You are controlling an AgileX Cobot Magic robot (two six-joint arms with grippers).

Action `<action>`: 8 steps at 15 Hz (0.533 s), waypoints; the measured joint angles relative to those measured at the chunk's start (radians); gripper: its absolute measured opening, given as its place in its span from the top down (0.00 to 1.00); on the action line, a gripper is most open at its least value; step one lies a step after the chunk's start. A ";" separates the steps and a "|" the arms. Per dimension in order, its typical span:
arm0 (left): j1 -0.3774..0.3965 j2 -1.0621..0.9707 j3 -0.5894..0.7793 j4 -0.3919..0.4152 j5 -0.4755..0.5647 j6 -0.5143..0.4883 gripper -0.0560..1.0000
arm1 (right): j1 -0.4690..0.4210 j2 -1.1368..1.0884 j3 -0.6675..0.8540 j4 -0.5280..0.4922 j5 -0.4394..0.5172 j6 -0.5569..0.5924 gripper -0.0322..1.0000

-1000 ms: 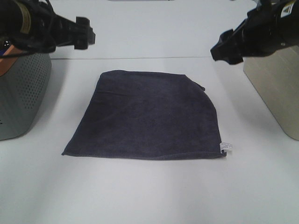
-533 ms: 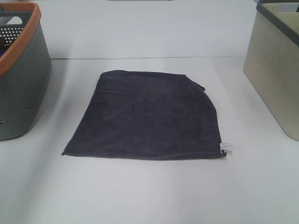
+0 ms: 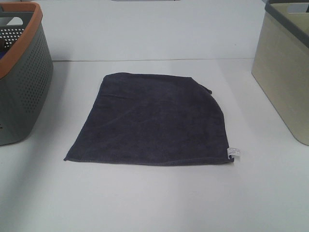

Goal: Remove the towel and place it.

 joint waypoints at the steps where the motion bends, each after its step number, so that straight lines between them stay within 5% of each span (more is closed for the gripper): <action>1: 0.000 -0.029 0.033 -0.004 0.004 0.000 0.08 | 0.000 -0.024 0.027 0.019 0.000 -0.005 0.35; 8: 0.000 -0.509 0.617 0.007 -0.091 -0.099 0.08 | 0.001 -0.489 0.598 0.090 -0.031 -0.060 0.35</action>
